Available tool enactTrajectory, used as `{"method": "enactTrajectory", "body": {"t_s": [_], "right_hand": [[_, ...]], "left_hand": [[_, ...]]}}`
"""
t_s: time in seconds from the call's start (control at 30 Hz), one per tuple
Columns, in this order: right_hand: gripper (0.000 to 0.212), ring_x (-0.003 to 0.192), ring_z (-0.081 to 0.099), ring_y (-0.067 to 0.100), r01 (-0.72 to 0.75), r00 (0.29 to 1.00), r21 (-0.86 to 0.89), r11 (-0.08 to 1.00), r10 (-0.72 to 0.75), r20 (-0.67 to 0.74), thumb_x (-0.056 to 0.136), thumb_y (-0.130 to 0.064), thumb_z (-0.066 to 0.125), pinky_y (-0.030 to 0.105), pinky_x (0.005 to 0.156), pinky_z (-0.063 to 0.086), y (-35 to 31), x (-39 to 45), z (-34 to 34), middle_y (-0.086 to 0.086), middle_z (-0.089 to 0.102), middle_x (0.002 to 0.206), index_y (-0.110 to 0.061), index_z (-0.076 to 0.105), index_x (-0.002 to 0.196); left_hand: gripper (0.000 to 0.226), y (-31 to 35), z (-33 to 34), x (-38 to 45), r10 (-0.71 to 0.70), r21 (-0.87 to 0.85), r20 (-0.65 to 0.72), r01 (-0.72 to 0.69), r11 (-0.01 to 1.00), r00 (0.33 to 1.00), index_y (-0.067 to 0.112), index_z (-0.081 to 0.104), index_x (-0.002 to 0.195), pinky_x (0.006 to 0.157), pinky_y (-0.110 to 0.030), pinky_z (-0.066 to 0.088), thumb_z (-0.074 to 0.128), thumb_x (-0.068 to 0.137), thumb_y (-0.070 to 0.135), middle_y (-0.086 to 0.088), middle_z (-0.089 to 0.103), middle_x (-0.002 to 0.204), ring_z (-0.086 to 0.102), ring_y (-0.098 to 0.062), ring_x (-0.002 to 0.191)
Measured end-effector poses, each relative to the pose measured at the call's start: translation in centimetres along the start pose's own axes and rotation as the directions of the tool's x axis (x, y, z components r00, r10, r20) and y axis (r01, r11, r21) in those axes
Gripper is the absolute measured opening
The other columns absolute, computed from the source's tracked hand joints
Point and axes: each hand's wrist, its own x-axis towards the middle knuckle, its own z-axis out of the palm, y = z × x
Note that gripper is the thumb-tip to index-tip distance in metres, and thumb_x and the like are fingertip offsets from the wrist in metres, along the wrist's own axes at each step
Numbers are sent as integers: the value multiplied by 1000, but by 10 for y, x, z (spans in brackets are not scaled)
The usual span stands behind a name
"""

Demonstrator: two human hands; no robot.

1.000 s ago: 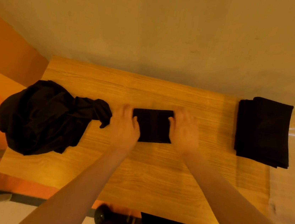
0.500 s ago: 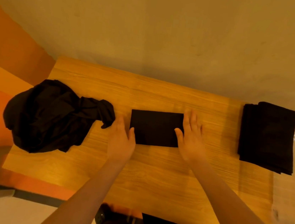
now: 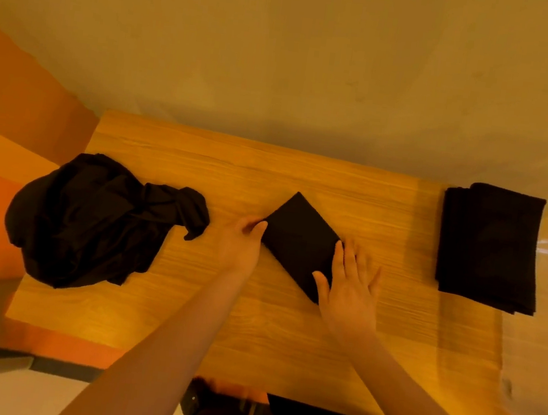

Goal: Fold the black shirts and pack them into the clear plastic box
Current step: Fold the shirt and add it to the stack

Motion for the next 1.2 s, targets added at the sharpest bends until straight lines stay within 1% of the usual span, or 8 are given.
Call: {"method": "enactTrajectory", "body": {"t_s": [0.13, 0.23, 0.43, 0.57, 0.77, 0.9, 1.0, 1.2], "right_hand": [[60, 145, 6, 17, -7, 1000, 172, 985, 10, -13, 98, -46, 27, 35, 118, 8, 5, 9, -25, 2, 12, 157, -16, 13, 148], [51, 144, 12, 18, 53, 998, 227, 972, -46, -37, 101, -32, 30, 31, 117, 12, 12, 28, -25, 4, 19, 155, -14, 19, 148], [66, 141, 3, 12, 166, 986, 192, 967, -160, -46, 90, -44, 7, 33, 115, 2, 23, 10, 0, 1, 17, 155, -13, 19, 147], [53, 135, 2, 0, 68, 997, 471, 880, -49, -52, 99, -27, 41, 20, 113, 3, 24, -14, 3, -8, 18, 151, -17, 20, 147], [55, 109, 50, -3, -167, 923, 967, 194, 375, 84, 92, -19, 55, 12, 83, 48, 22, -39, -16, -21, 49, 120, -28, 30, 141], [58, 108, 62, 13, -195, 907, 909, -369, 284, 310, 81, -29, 61, 26, 84, 53, 36, -63, -22, -1, 61, 123, -17, 46, 135], [36, 104, 64, 19, -229, 896, 830, -510, 224, 384, 82, -27, 57, 29, 77, 55, 43, -88, -22, 5, 68, 112, -13, 59, 116], [27, 100, 62, 22, -59, 687, 861, -505, 606, 402, 88, -9, 59, 29, 74, 52, 81, -125, -10, 9, 66, 107, -4, 62, 114]], "left_hand": [[29, 8, 11, -2, -159, -208, -138, 129, 970, 978, 12, 55, 118, 87, -26, 41, 57, 91, 22, -2, 59, 110, 54, -17, 105], [12, -8, 27, -18, -333, -270, 92, 345, 899, 938, 23, 56, 89, 93, -34, 45, 61, 88, 34, 0, 61, 99, 56, -16, 98], [50, 2, 47, -38, -286, -327, 281, 372, 869, 916, 19, 55, 123, 96, -41, 48, 74, 77, 29, -2, 62, 119, 58, -20, 108], [35, 14, 52, -42, -237, -405, 379, 391, 826, 895, 20, 57, 116, 79, -39, 54, 68, 83, 15, -3, 65, 105, 63, -20, 93], [33, 23, 54, -58, -161, -383, 588, 448, 808, 793, 17, 56, 118, 74, -35, 52, 59, 88, 6, -3, 64, 106, 61, -20, 95], [19, 22, 51, -76, -136, -305, 744, 513, 803, 655, 19, 61, 104, 68, -38, 52, 55, 90, 7, -4, 69, 97, 64, -22, 90], [24, 18, 53, -91, -107, -253, 798, 490, 834, 594, 17, 58, 114, 68, -38, 52, 53, 92, 9, -5, 69, 98, 65, -23, 91], [36, 11, 87, -121, -149, -117, 839, 441, 890, 524, 13, 47, 131, 71, -37, 51, 47, 96, 10, -10, 61, 114, 60, -24, 98]]}}
